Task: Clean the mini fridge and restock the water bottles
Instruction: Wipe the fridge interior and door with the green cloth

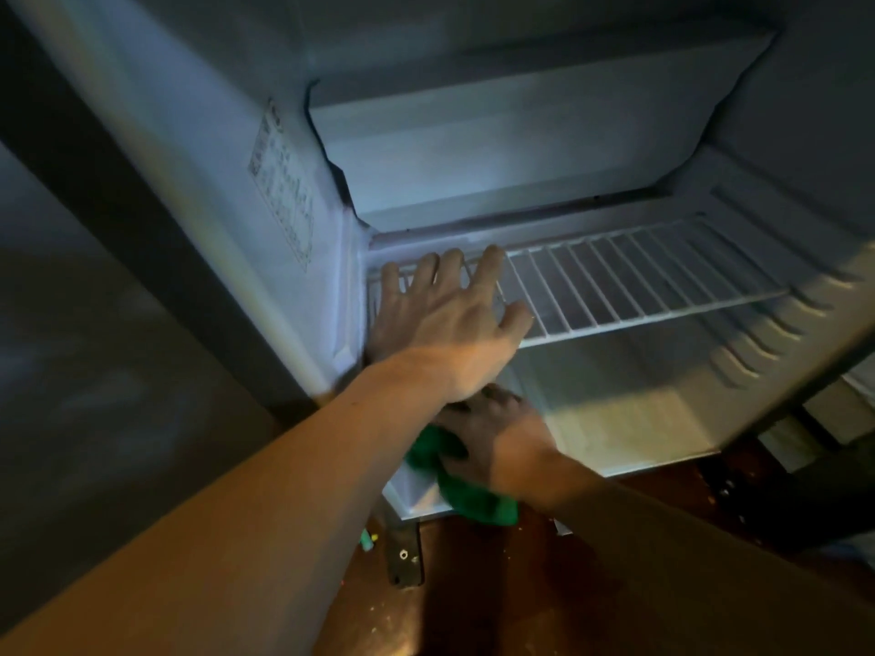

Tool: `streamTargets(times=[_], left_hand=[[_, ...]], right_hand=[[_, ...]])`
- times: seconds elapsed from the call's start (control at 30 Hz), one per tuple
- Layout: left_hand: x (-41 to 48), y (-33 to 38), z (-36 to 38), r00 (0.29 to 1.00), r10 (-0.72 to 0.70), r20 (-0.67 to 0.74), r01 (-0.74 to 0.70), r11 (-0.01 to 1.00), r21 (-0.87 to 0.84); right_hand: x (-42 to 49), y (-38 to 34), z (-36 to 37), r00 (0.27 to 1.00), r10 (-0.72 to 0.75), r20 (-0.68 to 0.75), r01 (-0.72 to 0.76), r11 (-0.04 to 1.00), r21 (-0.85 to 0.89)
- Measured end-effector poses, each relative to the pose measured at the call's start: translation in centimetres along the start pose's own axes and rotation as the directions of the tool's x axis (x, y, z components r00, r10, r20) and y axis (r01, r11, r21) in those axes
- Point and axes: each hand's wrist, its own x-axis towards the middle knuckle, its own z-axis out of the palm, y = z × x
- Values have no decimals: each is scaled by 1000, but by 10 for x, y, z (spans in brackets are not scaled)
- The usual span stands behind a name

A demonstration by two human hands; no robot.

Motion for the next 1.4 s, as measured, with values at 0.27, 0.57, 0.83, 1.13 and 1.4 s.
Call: streamTargets(times=[0.27, 0.57, 0.83, 1.13, 1.4], left_hand=[[2, 0, 2, 999, -36, -11, 36, 999, 21], [-1, 3, 0, 1000, -24, 21, 24, 1000, 7], [-1, -1, 1, 998, -47, -32, 48, 999, 25], [-2, 2, 1, 999, -31, -8, 31, 999, 18], [-1, 0, 1, 999, -16, -35, 17, 1000, 25]], right_hand=[[22, 11, -11, 988, 146, -47, -141, 986, 92], [-18, -10, -8, 992, 81, 97, -69, 990, -123], [84, -12, -4, 895, 413, -167, -411, 910, 47], [-31, 12, -18, 944, 275, 180, -218, 934, -284], [51, 25, -24, 884, 468, -8, -466, 879, -104]])
